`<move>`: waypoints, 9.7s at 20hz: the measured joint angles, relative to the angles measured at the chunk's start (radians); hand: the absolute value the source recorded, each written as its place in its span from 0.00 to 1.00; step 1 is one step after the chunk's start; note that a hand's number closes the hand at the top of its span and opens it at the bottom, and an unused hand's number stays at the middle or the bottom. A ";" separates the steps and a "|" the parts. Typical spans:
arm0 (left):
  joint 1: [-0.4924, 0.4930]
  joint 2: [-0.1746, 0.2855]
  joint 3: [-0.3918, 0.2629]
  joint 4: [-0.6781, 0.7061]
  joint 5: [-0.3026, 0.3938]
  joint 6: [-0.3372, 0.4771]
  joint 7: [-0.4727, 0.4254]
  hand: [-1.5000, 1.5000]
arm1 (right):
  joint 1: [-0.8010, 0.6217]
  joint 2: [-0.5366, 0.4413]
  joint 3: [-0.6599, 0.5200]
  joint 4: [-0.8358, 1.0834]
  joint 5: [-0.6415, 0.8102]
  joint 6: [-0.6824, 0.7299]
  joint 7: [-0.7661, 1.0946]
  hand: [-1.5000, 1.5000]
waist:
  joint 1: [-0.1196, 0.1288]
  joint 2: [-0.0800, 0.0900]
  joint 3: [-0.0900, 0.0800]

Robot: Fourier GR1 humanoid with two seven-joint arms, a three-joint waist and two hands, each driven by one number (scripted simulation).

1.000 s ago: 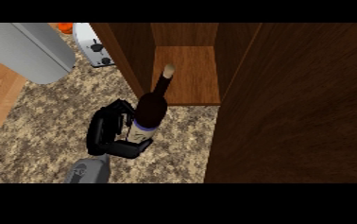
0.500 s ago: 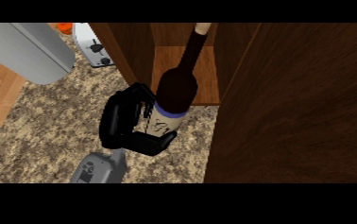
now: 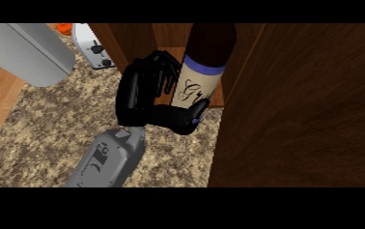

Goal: Pick up the wine, place it into the cabinet and close the cabinet

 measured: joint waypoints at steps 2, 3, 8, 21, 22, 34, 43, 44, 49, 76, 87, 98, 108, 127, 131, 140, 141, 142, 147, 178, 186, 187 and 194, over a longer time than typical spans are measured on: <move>-0.055 0.000 0.016 0.035 0.010 0.025 0.026 1.00 | 0.006 0.001 0.001 -0.003 -0.002 0.002 0.003 0.00 | -0.002 0.000 0.000; -0.078 0.000 0.018 0.046 0.009 0.042 0.036 1.00 | -0.001 -0.004 -0.011 -0.001 -0.005 0.006 0.004 0.00 | -0.001 0.001 0.000; -0.159 0.000 0.007 0.145 0.018 0.107 0.004 1.00 | 0.004 0.002 -0.015 0.003 -0.012 0.016 -0.004 0.00 | -0.003 0.002 0.000; -0.260 0.002 0.033 0.414 -0.045 0.100 -0.145 1.00 | -0.001 0.004 -0.026 0.009 -0.021 0.031 -0.005 0.00 | -0.002 0.003 -0.001; -0.265 0.002 0.021 0.434 -0.033 0.113 -0.163 1.00 | 0.003 0.005 -0.027 0.008 -0.022 0.032 -0.006 0.00 | -0.004 0.003 -0.001; -0.287 0.000 0.001 0.666 0.101 0.100 -0.349 1.00 | 0.004 0.018 -0.037 0.019 -0.035 0.049 -0.022 0.00 | -0.010 0.005 -0.001; -0.305 0.000 -0.062 0.863 0.157 0.124 -0.476 1.00 | -0.009 0.025 -0.030 0.042 -0.044 0.056 -0.032 0.00 | -0.017 0.007 -0.001; -0.308 0.000 -0.065 0.883 0.163 0.129 -0.496 1.00 | -0.007 0.024 -0.033 0.042 -0.045 0.059 -0.034 0.00 | -0.017 0.007 -0.001; -0.336 0.000 -0.060 0.972 0.220 0.133 -0.572 1.00 | -0.014 0.024 -0.029 0.044 -0.049 0.059 -0.030 0.00 | -0.022 0.008 -0.001; -0.621 0.015 0.125 1.413 0.327 0.097 -0.694 1.00 | -0.010 0.054 -0.024 0.055 -0.070 0.084 -0.067 0.00 | -0.057 0.023 -0.001; -0.669 0.029 0.135 1.500 0.305 0.149 -0.655 1.00 | -0.043 0.066 -0.003 0.063 -0.073 0.085 -0.070 0.00 | -0.079 0.034 -0.001; -0.615 0.008 0.224 1.475 0.381 0.021 -0.664 1.00 | -0.047 0.075 -0.003 0.064 -0.079 0.087 -0.076 0.00 | -0.088 0.041 -0.003; -0.524 0.001 0.265 1.463 0.442 -0.096 -0.695 1.00 | -0.049 0.100 0.026 0.072 -0.087 0.089 -0.086 0.00 | -0.124 0.043 -0.004; -0.415 0.002 0.208 1.441 0.504 -0.109 -0.729 1.00 | -0.061 0.118 0.028 0.081 -0.116 0.098 -0.099 0.00 | -0.170 0.040 -0.005; -0.432 0.001 0.194 1.432 0.518 -0.085 -0.713 1.00 | -0.052 0.119 0.022 0.080 -0.120 0.103 -0.100 0.00 | -0.174 0.040 -0.005; -0.494 0.000 0.170 1.412 0.551 -0.029 -0.681 1.00 | -0.042 0.122 0.013 0.090 -0.142 0.115 -0.114 0.00 | -0.174 0.045 -0.005; -0.506 0.000 0.169 1.410 0.556 -0.020 -0.675 1.00 | -0.041 0.123 0.016 0.089 -0.140 0.115 -0.117 0.00 | -0.173 0.045 -0.005; -0.520 0.000 0.167 1.410 0.558 -0.014 -0.667 1.00 | -0.038 0.121 0.012 0.088 -0.139 0.115 -0.118 0.00 | -0.169 0.044 -0.004; -0.565 0.000 0.160 1.416 0.570 0.018 -0.642 1.00 | -0.019 0.117 -0.004 0.088 -0.142 0.121 -0.128 0.00 | -0.163 0.045 -0.003; -0.677 0.083 0.033 1.543 0.430 0.266 -0.532 1.00 | 0.028 0.111 -0.035 0.089 -0.154 0.166 -0.176 0.00 | -0.152 0.067 0.000; -0.664 0.089 -0.002 1.532 0.390 0.306 -0.493 0.00 | 0.013 0.109 -0.029 0.090 -0.156 0.173 -0.177 0.00 | -0.160 0.072 -0.001; -0.663 0.088 -0.003 1.533 0.388 0.302 -0.490 0.00 | 0.014 0.110 -0.028 0.090 -0.156 0.175 -0.178 0.00 | -0.160 0.072 -0.002; -0.661 0.091 0.006 1.529 0.397 0.274 -0.460 0.00 | 0.012 0.112 -0.022 0.091 -0.158 0.177 -0.178 0.00 | -0.161 0.072 -0.002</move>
